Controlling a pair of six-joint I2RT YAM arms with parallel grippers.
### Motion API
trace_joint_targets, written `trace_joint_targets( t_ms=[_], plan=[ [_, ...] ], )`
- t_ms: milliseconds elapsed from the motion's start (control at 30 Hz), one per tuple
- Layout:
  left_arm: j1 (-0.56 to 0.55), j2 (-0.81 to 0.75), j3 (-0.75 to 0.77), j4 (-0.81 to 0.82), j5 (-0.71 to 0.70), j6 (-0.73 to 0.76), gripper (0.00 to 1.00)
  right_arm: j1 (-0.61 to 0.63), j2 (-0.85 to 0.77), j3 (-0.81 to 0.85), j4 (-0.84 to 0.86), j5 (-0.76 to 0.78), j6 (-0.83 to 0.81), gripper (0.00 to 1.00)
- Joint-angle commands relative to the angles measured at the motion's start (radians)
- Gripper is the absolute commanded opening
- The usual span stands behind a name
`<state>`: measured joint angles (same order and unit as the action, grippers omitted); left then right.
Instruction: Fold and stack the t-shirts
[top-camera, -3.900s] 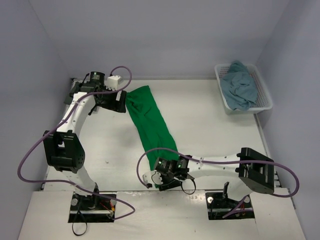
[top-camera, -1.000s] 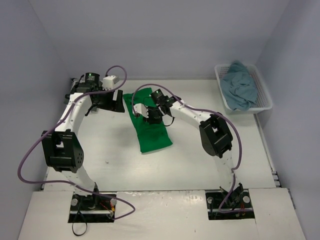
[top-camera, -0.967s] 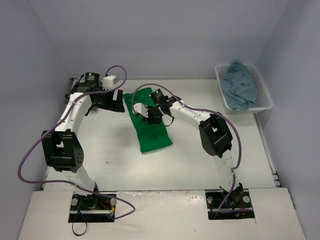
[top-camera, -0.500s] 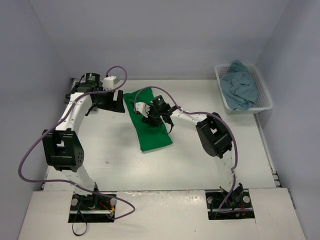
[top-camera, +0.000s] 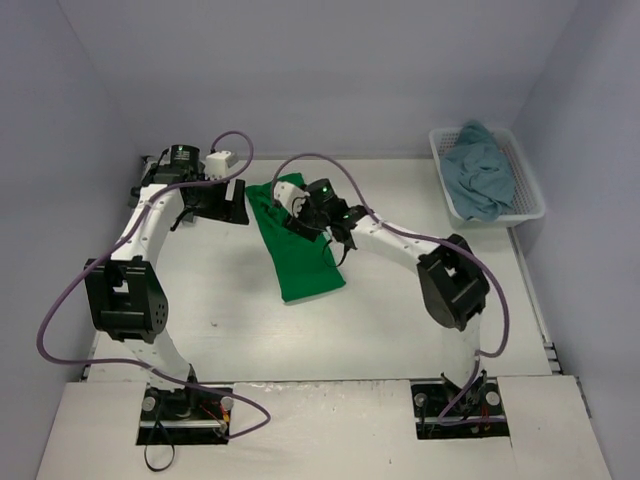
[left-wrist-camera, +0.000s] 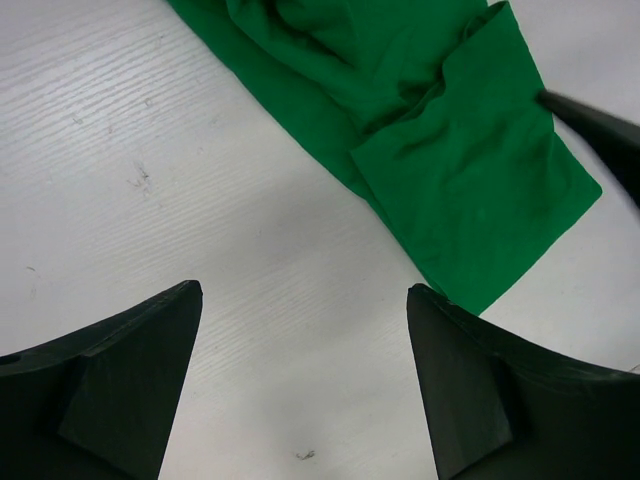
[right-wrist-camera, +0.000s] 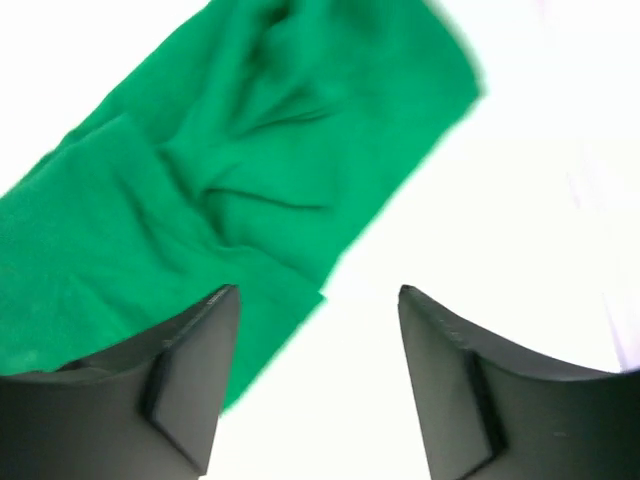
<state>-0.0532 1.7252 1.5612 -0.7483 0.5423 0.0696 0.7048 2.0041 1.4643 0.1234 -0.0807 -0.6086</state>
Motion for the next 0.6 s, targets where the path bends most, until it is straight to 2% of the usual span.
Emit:
trace_joint_targets(
  t_ms=[0, 133, 267, 367, 567],
  plan=[
    [0.024, -0.015, 0.086, 0.003, 0.001, 0.002, 0.77, -0.033, -0.216, 0.038, 0.013, 0.03, 0.058, 0.63],
    [0.047, -0.036, 0.111, -0.006, 0.004, 0.004, 0.78, -0.079, -0.343, -0.01, -0.014, 0.016, 0.095, 0.71],
    [0.049, -0.067, 0.115, -0.032, -0.004, 0.042, 0.77, -0.145, -0.458, -0.088, -0.065, -0.043, 0.115, 0.72],
    [0.049, -0.102, 0.093, -0.058, 0.013, 0.085, 0.77, -0.148, -0.551, -0.203, -0.109, -0.086, 0.095, 0.72],
    [0.049, -0.248, -0.03, -0.022, 0.027, 0.131, 0.78, -0.146, -0.637, -0.392, -0.241, -0.108, 0.069, 0.71]
  ],
)
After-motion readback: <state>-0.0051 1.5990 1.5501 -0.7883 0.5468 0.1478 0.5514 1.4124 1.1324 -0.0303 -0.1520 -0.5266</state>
